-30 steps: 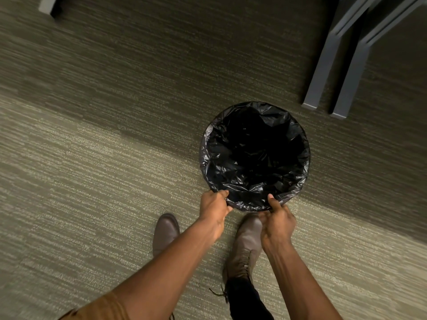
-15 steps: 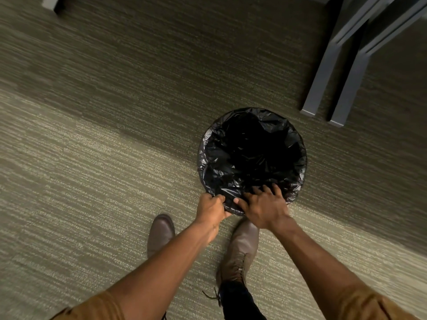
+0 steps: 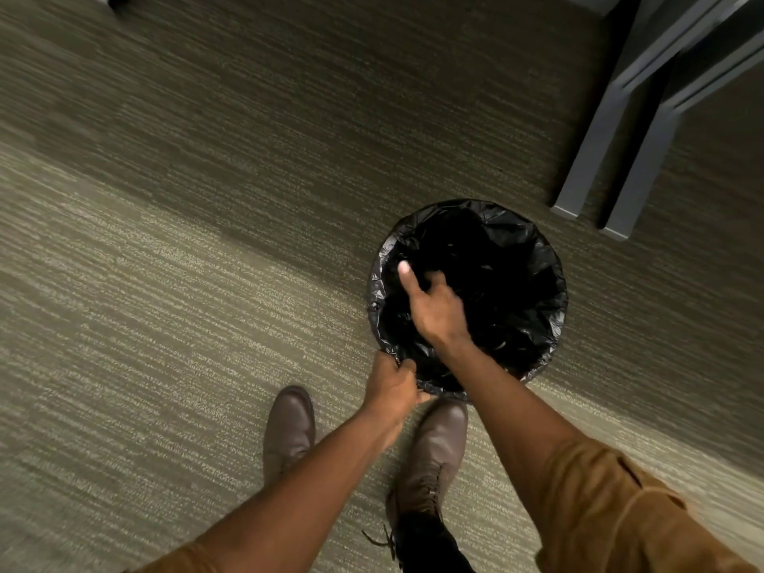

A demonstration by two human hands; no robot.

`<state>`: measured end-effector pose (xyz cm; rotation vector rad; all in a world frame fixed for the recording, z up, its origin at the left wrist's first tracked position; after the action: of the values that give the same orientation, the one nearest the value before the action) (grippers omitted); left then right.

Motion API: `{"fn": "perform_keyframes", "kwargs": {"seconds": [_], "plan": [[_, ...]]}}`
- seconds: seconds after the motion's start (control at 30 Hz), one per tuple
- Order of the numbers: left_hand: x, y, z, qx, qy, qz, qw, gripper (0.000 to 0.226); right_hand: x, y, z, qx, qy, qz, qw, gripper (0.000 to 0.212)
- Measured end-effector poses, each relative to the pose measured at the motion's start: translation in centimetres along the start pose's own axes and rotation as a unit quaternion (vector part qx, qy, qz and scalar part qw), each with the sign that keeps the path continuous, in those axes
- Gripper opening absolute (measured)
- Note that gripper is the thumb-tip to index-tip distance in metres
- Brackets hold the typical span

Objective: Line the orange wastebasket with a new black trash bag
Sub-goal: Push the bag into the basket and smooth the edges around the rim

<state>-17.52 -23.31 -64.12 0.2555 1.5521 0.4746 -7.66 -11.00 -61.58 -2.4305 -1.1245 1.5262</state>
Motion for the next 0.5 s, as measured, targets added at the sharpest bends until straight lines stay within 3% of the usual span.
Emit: {"fn": "perform_keyframes", "kwargs": {"seconds": [0.1, 0.2, 0.27, 0.33, 0.43, 0.5], "plan": [[0.2, -0.1, -0.1, 0.004, -0.015, 0.014, 1.000, 0.015, 0.1, -2.1, 5.3, 0.201, -0.153, 0.043, 0.967, 0.129], [0.5, 0.1, -0.3, 0.027, -0.027, 0.031, 0.999, 0.023, -0.5, -3.7, 7.3, 0.197, -0.211, 0.012, 0.957, 0.129], [0.3, 0.1, -0.4, 0.032, -0.029, 0.036, 0.998, 0.025, -0.3, -3.2, 6.8, 0.194, -0.191, -0.005, 0.962, 0.111], [0.2, 0.5, -0.3, 0.037, -0.035, 0.049, 0.998, 0.030, 0.2, -1.3, 5.3, 0.166, -0.135, 0.003, 0.977, 0.106], [0.3, 0.4, -0.2, 0.028, -0.041, 0.046, 0.998, 0.026, -0.6, 1.0, 0.9, 0.024, 0.024, -0.075, 0.997, 0.088], [0.5, 0.0, -0.1, 0.005, -0.045, 0.028, 0.999, 0.018, -1.7, 2.8, -1.2, -0.117, 0.091, -0.148, 0.978, 0.083]]}}
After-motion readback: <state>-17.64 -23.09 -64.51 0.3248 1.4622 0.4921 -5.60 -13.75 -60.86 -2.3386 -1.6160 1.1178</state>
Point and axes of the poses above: each hand's wrist, its own x-axis towards the middle knuckle, its own z-axis out of the palm, y = z × x, the point moved 9 cm from there along x, towards the middle knuckle, and after that the axes turned 5 degrees about z, right-handed, at the moved point
